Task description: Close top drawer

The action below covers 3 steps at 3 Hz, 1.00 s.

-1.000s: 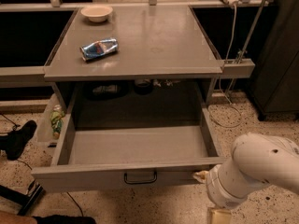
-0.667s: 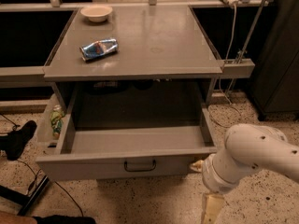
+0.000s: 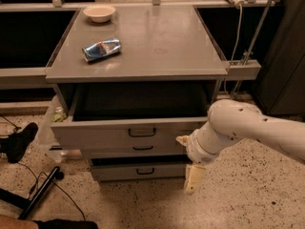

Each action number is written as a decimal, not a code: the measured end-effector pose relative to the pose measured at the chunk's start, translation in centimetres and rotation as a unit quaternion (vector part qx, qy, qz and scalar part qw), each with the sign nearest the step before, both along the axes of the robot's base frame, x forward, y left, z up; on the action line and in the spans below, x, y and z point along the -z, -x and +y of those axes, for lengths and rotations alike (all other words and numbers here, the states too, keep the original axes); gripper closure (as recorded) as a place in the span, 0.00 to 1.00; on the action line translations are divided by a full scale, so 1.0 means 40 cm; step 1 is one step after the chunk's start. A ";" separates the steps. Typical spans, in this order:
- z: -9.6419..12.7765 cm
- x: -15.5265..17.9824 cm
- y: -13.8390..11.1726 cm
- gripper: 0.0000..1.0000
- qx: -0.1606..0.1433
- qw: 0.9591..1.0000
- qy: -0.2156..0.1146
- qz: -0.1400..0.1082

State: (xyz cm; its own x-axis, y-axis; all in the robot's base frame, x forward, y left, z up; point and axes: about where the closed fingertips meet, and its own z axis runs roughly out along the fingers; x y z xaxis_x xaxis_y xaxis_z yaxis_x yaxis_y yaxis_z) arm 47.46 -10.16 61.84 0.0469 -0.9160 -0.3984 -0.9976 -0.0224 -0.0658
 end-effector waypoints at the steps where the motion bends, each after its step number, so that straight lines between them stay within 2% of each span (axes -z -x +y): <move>1: 0.000 0.000 0.000 0.00 0.000 1.000 0.000 0.000; 2: 0.014 0.005 -0.061 0.00 -0.004 1.000 -0.004 -0.008; 3: 0.007 0.024 -0.158 0.00 0.016 0.999 -0.026 -0.025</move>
Offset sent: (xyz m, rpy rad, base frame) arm 0.0631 0.0133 -0.0037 0.0196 -0.0430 0.0181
